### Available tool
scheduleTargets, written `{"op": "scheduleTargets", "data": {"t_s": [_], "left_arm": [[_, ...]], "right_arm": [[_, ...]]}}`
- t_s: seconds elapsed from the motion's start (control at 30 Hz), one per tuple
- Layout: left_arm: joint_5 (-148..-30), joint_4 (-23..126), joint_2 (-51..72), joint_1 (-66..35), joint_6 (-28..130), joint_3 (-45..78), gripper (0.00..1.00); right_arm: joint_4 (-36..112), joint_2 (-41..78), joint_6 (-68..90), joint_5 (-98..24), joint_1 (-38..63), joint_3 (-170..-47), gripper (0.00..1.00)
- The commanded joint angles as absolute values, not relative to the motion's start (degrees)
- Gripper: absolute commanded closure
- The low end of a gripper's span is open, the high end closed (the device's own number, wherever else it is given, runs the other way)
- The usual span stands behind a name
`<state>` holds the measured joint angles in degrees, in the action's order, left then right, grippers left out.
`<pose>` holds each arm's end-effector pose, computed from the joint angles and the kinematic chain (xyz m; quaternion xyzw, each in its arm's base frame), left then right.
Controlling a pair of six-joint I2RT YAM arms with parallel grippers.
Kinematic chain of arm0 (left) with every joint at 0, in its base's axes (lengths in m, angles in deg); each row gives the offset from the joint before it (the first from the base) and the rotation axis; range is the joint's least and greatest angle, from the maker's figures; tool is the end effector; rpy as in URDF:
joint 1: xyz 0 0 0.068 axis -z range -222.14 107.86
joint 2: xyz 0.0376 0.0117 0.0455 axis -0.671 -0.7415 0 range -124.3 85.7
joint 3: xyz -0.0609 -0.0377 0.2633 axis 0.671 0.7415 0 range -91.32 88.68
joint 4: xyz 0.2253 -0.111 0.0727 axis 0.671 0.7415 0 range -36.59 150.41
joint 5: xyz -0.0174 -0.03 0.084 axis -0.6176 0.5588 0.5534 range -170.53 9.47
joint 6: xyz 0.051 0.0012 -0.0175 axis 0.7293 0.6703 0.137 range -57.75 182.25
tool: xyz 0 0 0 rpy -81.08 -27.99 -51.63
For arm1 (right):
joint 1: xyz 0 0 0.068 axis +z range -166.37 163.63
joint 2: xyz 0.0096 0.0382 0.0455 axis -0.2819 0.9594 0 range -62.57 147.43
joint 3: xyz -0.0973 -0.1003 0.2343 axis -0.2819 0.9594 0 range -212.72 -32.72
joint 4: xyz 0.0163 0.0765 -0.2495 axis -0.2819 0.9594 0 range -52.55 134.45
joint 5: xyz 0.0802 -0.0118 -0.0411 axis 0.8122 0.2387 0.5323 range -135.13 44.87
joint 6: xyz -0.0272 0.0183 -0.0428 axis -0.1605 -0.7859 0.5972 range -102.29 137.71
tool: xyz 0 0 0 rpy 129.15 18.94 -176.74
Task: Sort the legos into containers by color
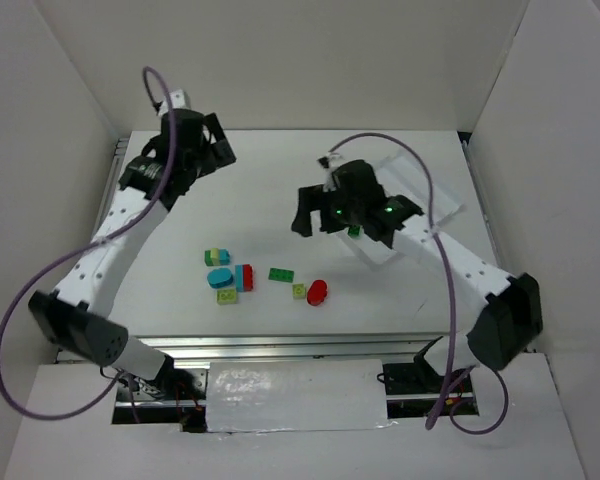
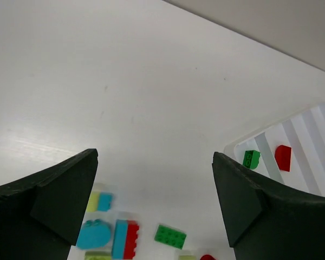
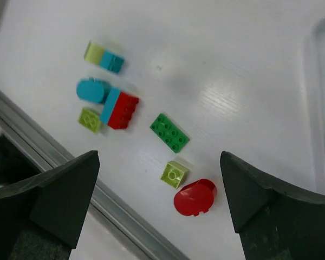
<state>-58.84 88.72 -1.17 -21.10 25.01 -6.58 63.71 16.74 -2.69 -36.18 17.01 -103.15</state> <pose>0.3170 -0.1079 0.4238 -0.2154 0.8148 -0.1101 0.5269 0.2571 0.1761 0.3316 -0.1358 0.8751 0.2695 0.3783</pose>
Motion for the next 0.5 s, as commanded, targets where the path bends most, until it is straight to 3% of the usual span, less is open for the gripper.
{"op": "scheduleTargets", "data": {"t_s": [0.0,0.1,0.27,0.47], "left_arm": [[-51.52,102.51,7.96,-18.76,26.65,-3.96,0.01],[-55.73,102.63,17.44,-20.08,28.31,2.71,0.00],[-53.38,105.70,29.50,-21.14,31.03,12.99,0.00],[-53.28,102.72,37.00,-21.40,33.15,24.86,0.00]], "right_arm": [[69.16,27.12,16.54,-30.36,26.91,-109.86,0.00],[71.10,35.65,24.46,-38.09,32.04,-115.21,0.02],[77.77,47.62,27.56,-40.29,32.67,-125.06,0.10],[79.64,54.85,29.93,-43.63,34.16,-129.40,0.15]]}}
